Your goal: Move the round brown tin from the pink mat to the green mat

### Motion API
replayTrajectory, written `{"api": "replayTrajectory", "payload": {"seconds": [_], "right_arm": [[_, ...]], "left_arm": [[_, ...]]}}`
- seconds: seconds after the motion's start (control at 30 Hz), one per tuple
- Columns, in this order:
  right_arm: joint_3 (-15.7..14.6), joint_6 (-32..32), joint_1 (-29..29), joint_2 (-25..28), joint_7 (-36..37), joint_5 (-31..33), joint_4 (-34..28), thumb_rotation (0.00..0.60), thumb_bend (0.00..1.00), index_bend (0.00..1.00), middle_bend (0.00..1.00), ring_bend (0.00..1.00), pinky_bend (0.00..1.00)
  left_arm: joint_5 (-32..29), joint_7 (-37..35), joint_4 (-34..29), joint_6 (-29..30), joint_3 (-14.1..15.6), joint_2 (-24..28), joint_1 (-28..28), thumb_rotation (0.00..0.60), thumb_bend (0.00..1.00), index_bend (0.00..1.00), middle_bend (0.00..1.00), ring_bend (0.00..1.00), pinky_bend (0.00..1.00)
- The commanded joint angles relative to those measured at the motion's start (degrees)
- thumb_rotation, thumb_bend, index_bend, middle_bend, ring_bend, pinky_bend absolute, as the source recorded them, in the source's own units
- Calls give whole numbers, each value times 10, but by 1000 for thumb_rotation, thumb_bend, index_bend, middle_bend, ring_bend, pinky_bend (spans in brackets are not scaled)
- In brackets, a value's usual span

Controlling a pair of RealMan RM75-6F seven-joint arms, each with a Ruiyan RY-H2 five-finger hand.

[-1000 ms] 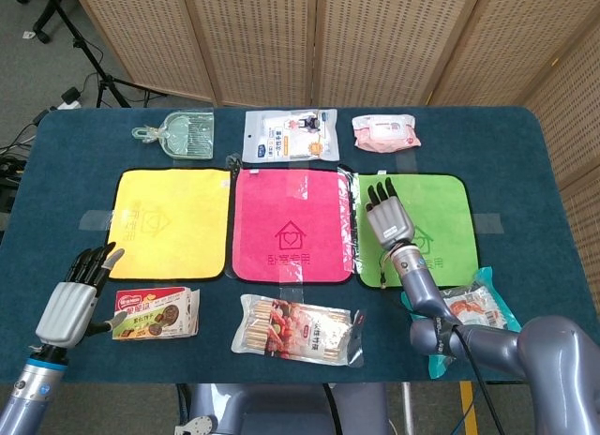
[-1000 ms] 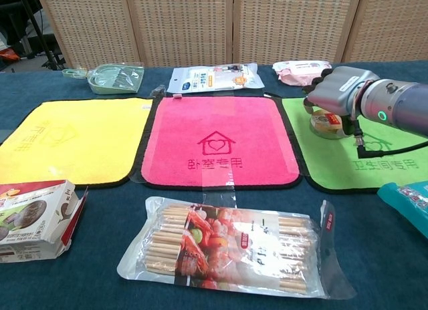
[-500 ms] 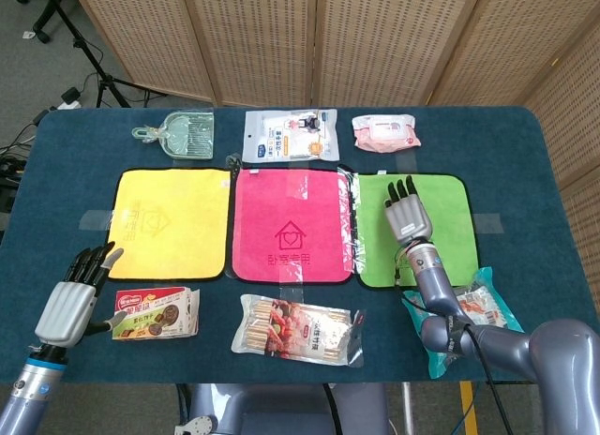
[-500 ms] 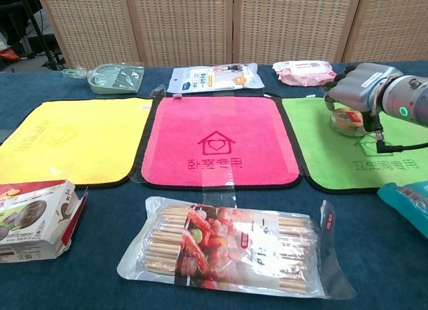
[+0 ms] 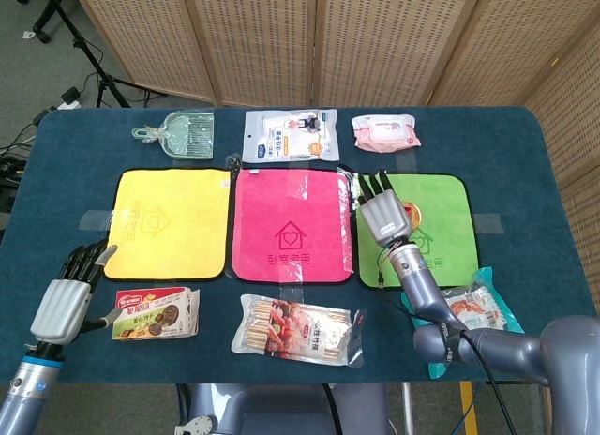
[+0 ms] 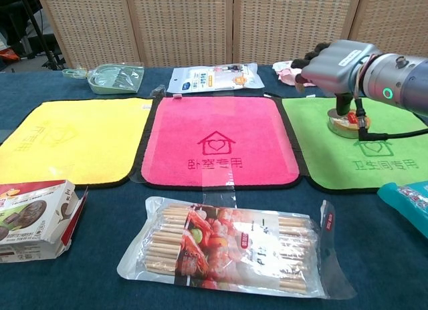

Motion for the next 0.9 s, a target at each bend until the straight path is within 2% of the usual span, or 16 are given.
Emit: {"api": "replayTrajectory", "payload": {"seconds": [0.03, 0.13, 0.23, 0.43, 0.63, 0.77, 0.9], "right_arm": [[11, 39, -17, 30, 63, -78, -68, 600, 363, 238, 0, 0, 23], [2, 80, -50, 55, 125, -155, -113, 600, 363, 238, 0, 0, 23], [-19, 121, -88, 82, 179, -226, -142, 600, 363, 238, 0, 0, 23], [-64, 186, -167, 117, 281, -318, -152, 600, 363, 238, 0, 0, 23], [-106, 256, -259, 126, 388, -373, -121, 600, 358, 238, 0, 0, 23], [-132, 320, -330, 124, 467, -411, -77, 600, 349, 238, 0, 0, 23], [-142, 366, -374, 118, 512, -442, -41, 600, 341, 238, 0, 0, 23]], "left_arm": [[0, 0, 1, 2, -1, 0, 1, 600, 167, 19, 0, 0, 0], [1, 3, 2, 5, -1, -1, 2, 600, 168, 19, 0, 0, 0], [1, 5, 2, 6, -1, -2, 2, 600, 168, 20, 0, 0, 0], [-1, 15, 2, 3, 0, -5, 2, 600, 168, 20, 0, 0, 0], [1, 29, 2, 2, 2, -10, 2, 600, 168, 20, 0, 0, 0], [4, 37, 2, 3, 3, -12, 3, 600, 168, 20, 0, 0, 0], [7, 43, 4, 4, 4, -14, 3, 600, 169, 19, 0, 0, 0]]}}
